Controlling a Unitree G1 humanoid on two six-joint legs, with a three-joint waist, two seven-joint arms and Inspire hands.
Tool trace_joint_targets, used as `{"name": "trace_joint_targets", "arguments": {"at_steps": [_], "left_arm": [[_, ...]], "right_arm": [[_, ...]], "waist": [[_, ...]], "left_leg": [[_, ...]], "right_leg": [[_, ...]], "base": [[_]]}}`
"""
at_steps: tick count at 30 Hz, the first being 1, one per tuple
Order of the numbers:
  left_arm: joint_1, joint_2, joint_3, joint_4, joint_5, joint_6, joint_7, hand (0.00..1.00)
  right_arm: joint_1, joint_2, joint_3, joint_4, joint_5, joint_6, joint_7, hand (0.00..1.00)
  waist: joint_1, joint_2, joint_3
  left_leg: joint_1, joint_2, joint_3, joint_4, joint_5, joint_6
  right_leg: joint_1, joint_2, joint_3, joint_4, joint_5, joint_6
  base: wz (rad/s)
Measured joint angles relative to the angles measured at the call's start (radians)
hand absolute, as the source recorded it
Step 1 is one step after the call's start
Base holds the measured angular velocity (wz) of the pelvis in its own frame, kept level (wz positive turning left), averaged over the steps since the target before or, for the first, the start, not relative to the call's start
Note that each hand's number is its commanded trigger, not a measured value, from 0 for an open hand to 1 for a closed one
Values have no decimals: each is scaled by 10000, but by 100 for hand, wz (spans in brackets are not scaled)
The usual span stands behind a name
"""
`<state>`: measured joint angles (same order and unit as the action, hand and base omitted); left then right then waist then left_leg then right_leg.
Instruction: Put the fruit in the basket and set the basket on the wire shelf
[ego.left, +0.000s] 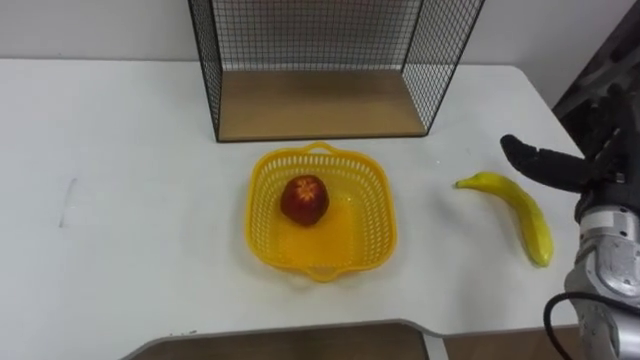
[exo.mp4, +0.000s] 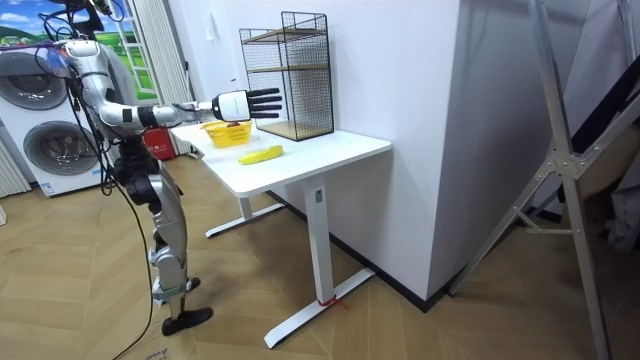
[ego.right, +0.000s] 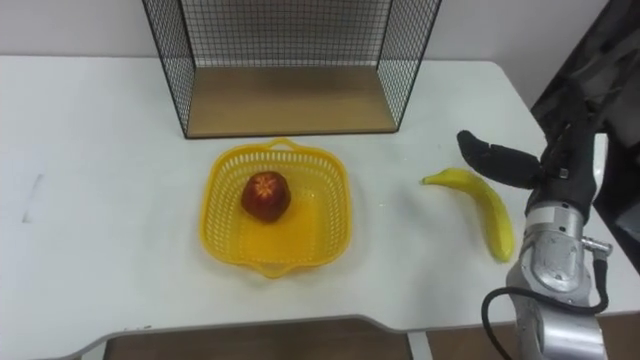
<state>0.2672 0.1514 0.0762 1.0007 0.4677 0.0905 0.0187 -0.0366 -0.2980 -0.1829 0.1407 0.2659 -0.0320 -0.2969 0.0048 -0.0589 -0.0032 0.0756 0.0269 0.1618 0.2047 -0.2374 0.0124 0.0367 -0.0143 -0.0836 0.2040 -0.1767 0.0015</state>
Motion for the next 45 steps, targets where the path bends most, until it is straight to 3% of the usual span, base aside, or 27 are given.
{"name": "trace_joint_targets", "arguments": {"at_steps": [7,10,13,22,30,33,36,42,45], "left_arm": [[50,26,19,4,-61,118,-8,0],[56,106,43,8,-58,136,-9,0],[22,154,127,-1,-47,198,-8,0],[-66,262,439,-6,-52,402,-22,0],[44,279,459,32,-54,515,-5,0],[36,280,428,24,-57,521,-6,0],[56,277,395,24,-55,536,-19,0],[59,272,375,19,-56,576,-2,0],[48,272,368,22,-55,572,0,0]], "right_arm": [[-15,-9,4,522,-96,88,315,0],[-146,-223,57,1232,-541,149,951,0],[-312,-261,56,1797,-927,446,1442,0],[-672,-314,88,3767,-2368,581,2315,0],[-1156,-446,442,5625,-2707,323,2573,0],[-1198,-564,441,6039,-2705,237,2647,0],[-1212,-565,443,6326,-2754,2,2652,0],[-1212,-566,433,6464,-3138,-15,2638,0],[-1214,-588,433,6514,-3211,-53,2638,89]], "waist": [[-10,-28,20],[37,-62,27],[53,-96,28],[292,-203,16],[372,-366,7],[385,-380,11],[390,-343,-9],[330,-176,-94],[324,-85,-98]], "left_leg": [[41,0,2,9,4,5],[55,4,5,17,4,5],[41,6,4,21,4,5],[-31,1,-19,0,4,5],[250,5,-64,9,3,6],[217,9,-276,1,-8,7],[189,-3,-337,45,-7,5],[234,-25,-528,171,-7,3],[290,-22,-558,175,-3,-4]], "right_leg": [[59,-10,-12,5,0,0],[75,-9,-8,10,0,0],[59,-9,-10,10,1,-1],[11,-18,-73,1,0,-1],[380,-19,-119,-113,0,0],[518,-32,-307,-183,15,4],[549,-26,-369,-183,19,-4],[698,-50,-542,-182,22,-8],[770,-44,-560,-181,23,-12]], "base": [[0],[0],[0],[1],[1],[17],[9],[9],[0]]}}
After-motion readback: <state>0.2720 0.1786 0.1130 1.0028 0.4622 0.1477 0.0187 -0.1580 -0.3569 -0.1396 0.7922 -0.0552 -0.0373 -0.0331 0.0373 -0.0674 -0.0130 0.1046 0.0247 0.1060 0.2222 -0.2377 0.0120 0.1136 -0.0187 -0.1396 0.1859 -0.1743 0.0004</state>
